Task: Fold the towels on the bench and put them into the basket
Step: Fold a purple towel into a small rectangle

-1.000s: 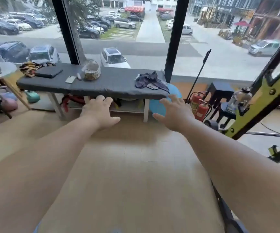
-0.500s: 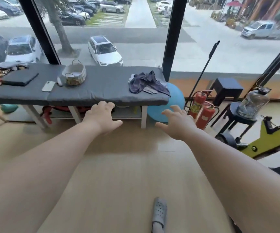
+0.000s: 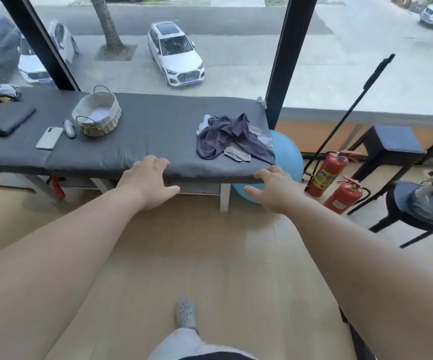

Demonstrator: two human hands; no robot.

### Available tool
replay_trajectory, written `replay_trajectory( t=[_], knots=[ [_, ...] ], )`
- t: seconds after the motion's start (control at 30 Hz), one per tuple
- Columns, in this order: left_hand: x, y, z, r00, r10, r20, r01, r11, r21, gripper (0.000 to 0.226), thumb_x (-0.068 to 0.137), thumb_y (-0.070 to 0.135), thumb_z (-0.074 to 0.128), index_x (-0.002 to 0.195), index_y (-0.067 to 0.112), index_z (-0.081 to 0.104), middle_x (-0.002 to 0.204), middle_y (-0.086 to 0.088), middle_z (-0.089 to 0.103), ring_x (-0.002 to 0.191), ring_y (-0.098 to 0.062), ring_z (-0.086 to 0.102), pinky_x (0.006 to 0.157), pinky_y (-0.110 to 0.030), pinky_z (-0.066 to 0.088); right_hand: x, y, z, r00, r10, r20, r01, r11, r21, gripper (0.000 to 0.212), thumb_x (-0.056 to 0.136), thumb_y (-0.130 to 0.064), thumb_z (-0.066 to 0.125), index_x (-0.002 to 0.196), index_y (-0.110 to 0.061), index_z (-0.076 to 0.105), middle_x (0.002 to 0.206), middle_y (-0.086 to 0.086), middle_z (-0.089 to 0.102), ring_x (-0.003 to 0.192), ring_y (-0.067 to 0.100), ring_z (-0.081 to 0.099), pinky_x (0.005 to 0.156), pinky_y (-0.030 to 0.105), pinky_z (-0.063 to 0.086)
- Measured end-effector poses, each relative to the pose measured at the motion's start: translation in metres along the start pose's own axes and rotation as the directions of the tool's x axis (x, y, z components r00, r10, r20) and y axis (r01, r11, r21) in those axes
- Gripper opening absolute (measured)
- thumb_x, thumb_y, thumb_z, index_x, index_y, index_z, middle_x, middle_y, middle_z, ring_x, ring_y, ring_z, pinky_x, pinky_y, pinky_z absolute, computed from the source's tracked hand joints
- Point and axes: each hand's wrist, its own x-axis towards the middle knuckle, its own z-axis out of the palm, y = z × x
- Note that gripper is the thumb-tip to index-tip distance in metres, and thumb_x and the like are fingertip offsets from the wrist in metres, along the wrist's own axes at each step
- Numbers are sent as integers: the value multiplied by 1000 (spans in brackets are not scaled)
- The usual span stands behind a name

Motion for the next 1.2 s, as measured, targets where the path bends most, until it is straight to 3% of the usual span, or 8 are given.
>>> replay_trajectory(
  t=[0.33,0.5,0.83,1.2],
  knots=[
    [233,-32,22,990,25,138,0,983,-181,75,85,60,61,147,25,38,151,-4,36,137,-30,39,110,-44,38,201,-8,7,986,108,126,-103,994,-47,60,92,-67,47,138,-29,51,146,3,41,130,29,43,105,53,43],
    [317,-40,25,974,53,219,-12,983,-185,75,85,62,60,147,25,38,150,-4,36,136,-31,39,108,-45,40,267,-10,12,958,198,206,-190,980,-57,60,91,-68,48,138,-30,52,145,2,41,129,28,45,103,52,44],
    [451,-35,48,940,13,341,48,984,-169,72,85,59,61,145,25,39,150,-1,35,133,-25,42,103,-42,43,419,14,12,942,177,284,-177,984,-25,56,92,-63,51,137,-30,53,148,1,40,131,30,43,104,48,40],
    [575,17,83,880,-59,471,140,980,-139,70,84,54,64,144,26,40,145,-3,43,127,-26,47,94,-40,48,579,59,10,933,44,357,-65,997,48,56,87,-57,57,135,-29,49,132,2,48,123,28,48,98,44,44]
  ],
)
